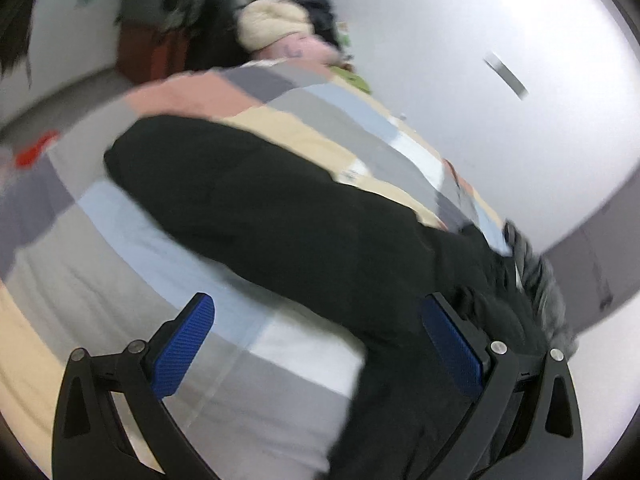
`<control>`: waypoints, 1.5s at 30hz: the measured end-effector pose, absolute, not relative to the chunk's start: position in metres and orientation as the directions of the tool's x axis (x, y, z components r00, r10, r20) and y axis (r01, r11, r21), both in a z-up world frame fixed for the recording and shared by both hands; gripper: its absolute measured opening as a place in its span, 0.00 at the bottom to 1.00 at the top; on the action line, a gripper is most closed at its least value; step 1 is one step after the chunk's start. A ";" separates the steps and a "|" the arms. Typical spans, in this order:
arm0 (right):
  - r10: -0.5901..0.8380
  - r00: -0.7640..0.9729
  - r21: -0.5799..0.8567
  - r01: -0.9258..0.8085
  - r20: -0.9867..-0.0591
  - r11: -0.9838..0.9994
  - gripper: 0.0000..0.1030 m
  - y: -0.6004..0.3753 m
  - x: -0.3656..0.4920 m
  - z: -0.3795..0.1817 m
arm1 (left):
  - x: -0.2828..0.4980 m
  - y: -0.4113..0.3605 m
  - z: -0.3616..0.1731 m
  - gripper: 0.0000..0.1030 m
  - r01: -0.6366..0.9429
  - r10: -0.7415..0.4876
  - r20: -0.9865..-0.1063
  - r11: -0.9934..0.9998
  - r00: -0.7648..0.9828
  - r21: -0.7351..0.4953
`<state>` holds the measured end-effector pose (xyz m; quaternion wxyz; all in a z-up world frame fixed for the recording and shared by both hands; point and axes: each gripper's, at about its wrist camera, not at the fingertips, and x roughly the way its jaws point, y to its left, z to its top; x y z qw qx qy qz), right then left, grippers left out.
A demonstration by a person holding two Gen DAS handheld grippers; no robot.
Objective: Fold large clothes
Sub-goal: 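Grasp the other sleeve cuff of the black jacket with the left gripper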
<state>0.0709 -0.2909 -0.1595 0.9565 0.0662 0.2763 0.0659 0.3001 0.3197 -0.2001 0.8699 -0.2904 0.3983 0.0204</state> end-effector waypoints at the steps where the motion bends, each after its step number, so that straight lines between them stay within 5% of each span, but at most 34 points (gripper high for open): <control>1: 0.152 0.839 0.159 -0.079 -0.522 0.984 0.63 -0.289 0.073 -0.160 | 0.305 0.333 -0.211 1.00 -0.281 -0.216 -0.697 0.804 0.683 -0.524; 3: 0.129 0.841 0.157 -0.054 -0.525 0.986 0.74 -0.287 0.078 -0.164 | 0.317 0.356 -0.229 1.00 -0.319 -0.197 -0.694 0.778 0.693 -0.540; 18: 0.075 0.791 0.162 0.031 -0.608 0.986 0.86 -0.269 0.138 -0.185 | 0.377 0.455 -0.322 0.96 -0.473 -0.108 -0.632 0.570 0.767 -0.672; 20: 0.061 0.789 0.148 0.038 -0.611 0.988 0.87 -0.267 0.142 -0.186 | 0.385 0.453 -0.323 0.91 -0.470 -0.093 -0.632 0.587 0.769 -0.659; 25: 0.042 0.785 0.140 0.058 -0.618 0.988 0.88 -0.268 0.146 -0.189 | 0.396 0.445 -0.322 0.47 -0.478 -0.065 -0.643 0.612 0.763 -0.630; 30: 0.051 0.781 0.159 0.063 -0.623 0.985 0.88 -0.271 0.141 -0.189 | 0.392 0.441 -0.300 0.20 -0.484 -0.012 -0.659 0.669 0.752 -0.564; 36: 0.060 0.812 0.166 0.046 -0.581 0.985 1.00 -0.278 0.124 -0.178 | 0.357 0.439 -0.250 0.09 -0.581 0.156 -0.655 0.640 0.740 -0.504; 45: 0.118 0.842 0.154 -0.042 -0.526 0.987 1.00 -0.286 0.095 -0.164 | 0.314 0.387 -0.158 0.06 -0.559 0.255 -0.594 0.723 0.763 -0.406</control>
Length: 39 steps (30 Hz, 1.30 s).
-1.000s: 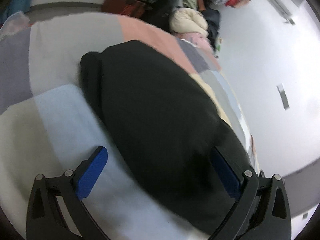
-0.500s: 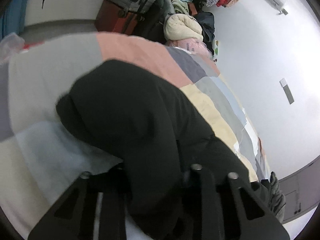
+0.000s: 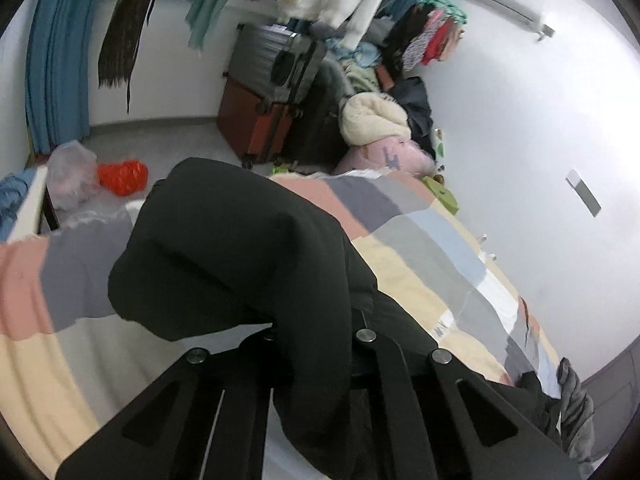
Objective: Fold large clothes
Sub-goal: 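Grasp the other sleeve cuff of the black jacket with the left gripper, then lift the sleeve with the left gripper and fold it across the jacket body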
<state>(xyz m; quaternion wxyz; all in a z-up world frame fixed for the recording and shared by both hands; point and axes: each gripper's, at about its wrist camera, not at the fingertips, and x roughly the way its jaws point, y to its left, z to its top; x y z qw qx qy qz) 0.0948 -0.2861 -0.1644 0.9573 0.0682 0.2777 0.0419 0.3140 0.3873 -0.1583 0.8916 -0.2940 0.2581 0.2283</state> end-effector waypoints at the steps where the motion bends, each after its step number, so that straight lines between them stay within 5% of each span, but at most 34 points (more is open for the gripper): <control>1: 0.126 0.845 0.148 -0.057 -0.520 0.987 1.00 -0.286 0.092 -0.162 | 0.312 0.383 -0.151 0.06 -0.552 0.258 -0.589 0.733 0.766 -0.397; 13: 0.114 0.891 0.107 -0.074 -0.439 0.992 1.00 -0.305 0.060 -0.144 | 0.288 0.248 -0.049 0.07 -0.354 0.241 -0.450 0.917 0.860 -0.185; 20: 0.097 0.911 0.122 -0.052 -0.401 0.991 1.00 -0.321 0.050 -0.138 | 0.291 0.129 -0.027 0.07 -0.163 0.111 -0.397 0.982 0.911 -0.100; 29: 0.104 0.921 0.193 -0.031 -0.377 0.981 1.00 -0.345 0.042 -0.141 | 0.302 -0.025 -0.052 0.10 0.055 -0.015 -0.422 0.995 0.906 0.082; 39: 0.099 0.919 0.289 0.017 -0.381 0.957 1.00 -0.378 0.052 -0.154 | 0.304 -0.157 -0.144 0.10 0.288 -0.151 -0.549 0.942 0.822 0.172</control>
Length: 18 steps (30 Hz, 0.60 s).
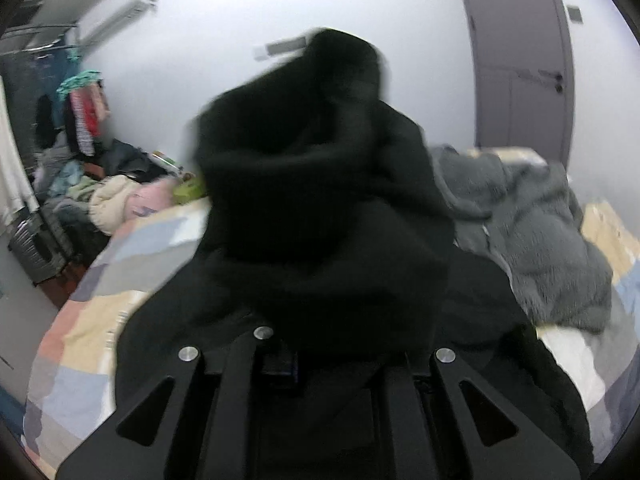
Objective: Fold large clothes
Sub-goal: 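Lift the sleeve with the left gripper and fold it across the jacket body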
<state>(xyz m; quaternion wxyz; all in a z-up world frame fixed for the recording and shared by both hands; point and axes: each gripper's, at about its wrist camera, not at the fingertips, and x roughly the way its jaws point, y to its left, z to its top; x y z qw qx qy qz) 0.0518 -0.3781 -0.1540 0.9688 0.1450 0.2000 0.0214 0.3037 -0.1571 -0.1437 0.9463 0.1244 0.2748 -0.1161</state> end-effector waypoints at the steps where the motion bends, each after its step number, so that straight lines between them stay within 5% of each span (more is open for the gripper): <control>1: 0.094 0.920 0.296 0.025 -0.380 0.955 1.00 -0.382 0.053 -0.156 | 0.307 -0.165 -0.154 0.10 0.296 -0.154 -0.565 0.940 0.811 0.170; 8: 0.111 0.914 0.341 0.031 -0.390 0.940 1.00 -0.398 0.069 -0.171 | 0.320 -0.191 -0.205 0.10 0.335 -0.157 -0.663 0.930 0.732 0.149; 15: 0.156 0.910 0.357 -0.009 -0.385 0.934 1.00 -0.401 0.084 -0.177 | 0.307 -0.174 -0.196 0.16 0.337 -0.195 -0.648 0.936 0.737 0.102; 17: 0.163 0.910 0.352 -0.021 -0.381 0.936 1.00 -0.398 0.084 -0.176 | 0.304 -0.169 -0.191 0.26 0.338 -0.213 -0.649 0.938 0.730 0.072; 18: 0.166 0.911 0.346 -0.027 -0.378 0.938 1.00 -0.396 0.084 -0.175 | 0.303 -0.169 -0.190 0.49 0.338 -0.224 -0.652 0.940 0.725 0.054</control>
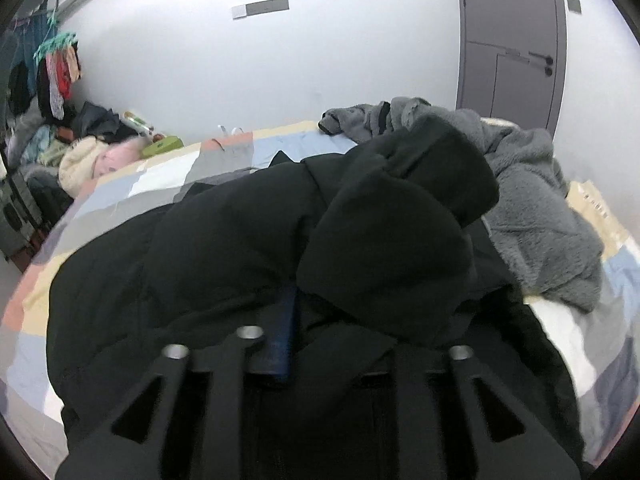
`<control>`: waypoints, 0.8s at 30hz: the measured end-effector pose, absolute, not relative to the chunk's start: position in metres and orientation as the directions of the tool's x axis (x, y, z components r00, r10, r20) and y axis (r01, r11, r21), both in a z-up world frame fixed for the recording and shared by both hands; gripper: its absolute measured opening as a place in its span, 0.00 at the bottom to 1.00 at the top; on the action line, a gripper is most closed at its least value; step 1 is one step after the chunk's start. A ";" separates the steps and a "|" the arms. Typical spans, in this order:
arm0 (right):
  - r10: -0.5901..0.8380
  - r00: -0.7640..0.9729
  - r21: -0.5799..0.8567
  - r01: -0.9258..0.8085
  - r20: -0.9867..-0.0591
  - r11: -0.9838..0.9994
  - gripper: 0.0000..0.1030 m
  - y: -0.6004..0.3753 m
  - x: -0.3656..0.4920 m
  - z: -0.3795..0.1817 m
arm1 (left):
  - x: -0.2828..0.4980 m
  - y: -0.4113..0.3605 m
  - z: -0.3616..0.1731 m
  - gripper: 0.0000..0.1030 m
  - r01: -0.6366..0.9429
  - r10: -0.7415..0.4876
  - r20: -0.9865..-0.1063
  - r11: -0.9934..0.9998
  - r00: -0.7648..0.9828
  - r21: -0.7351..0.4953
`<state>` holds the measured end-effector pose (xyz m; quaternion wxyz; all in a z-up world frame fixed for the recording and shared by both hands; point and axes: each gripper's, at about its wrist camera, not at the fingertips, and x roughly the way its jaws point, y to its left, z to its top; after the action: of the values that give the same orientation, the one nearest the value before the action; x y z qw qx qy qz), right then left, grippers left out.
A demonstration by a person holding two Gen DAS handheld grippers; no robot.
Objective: Fold large clothes
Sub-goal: 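Lift the sleeve with the left gripper and fold it across the jacket body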
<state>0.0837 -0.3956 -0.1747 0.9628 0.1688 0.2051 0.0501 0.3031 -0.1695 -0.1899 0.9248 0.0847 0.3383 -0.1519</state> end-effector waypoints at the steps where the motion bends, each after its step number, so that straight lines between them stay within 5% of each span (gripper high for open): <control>1: 0.167 0.912 0.340 -0.033 -0.375 0.940 1.00 -0.394 0.083 -0.174 | 0.300 -0.166 -0.188 0.77 0.332 -0.232 -0.649 0.943 0.724 0.034; 4: 0.160 0.913 0.319 -0.035 -0.374 0.947 1.00 -0.389 0.081 -0.172 | 0.283 -0.162 -0.180 0.95 0.332 -0.232 -0.595 0.941 0.770 0.064; 12: 0.172 0.914 0.291 -0.062 -0.369 0.955 1.00 -0.378 0.084 -0.163 | 0.218 -0.119 -0.150 0.96 0.312 -0.224 -0.546 0.947 0.807 0.072; 24: 0.268 0.853 0.227 -0.182 -0.447 0.957 1.00 -0.331 0.193 -0.149 | 0.159 -0.036 -0.151 0.96 0.246 -0.270 -0.499 0.962 0.823 -0.115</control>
<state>0.1926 -0.3315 -0.1487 0.9586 0.0883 0.2440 0.1174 0.1593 -0.0357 -0.1509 0.9545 -0.0228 0.2648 -0.1352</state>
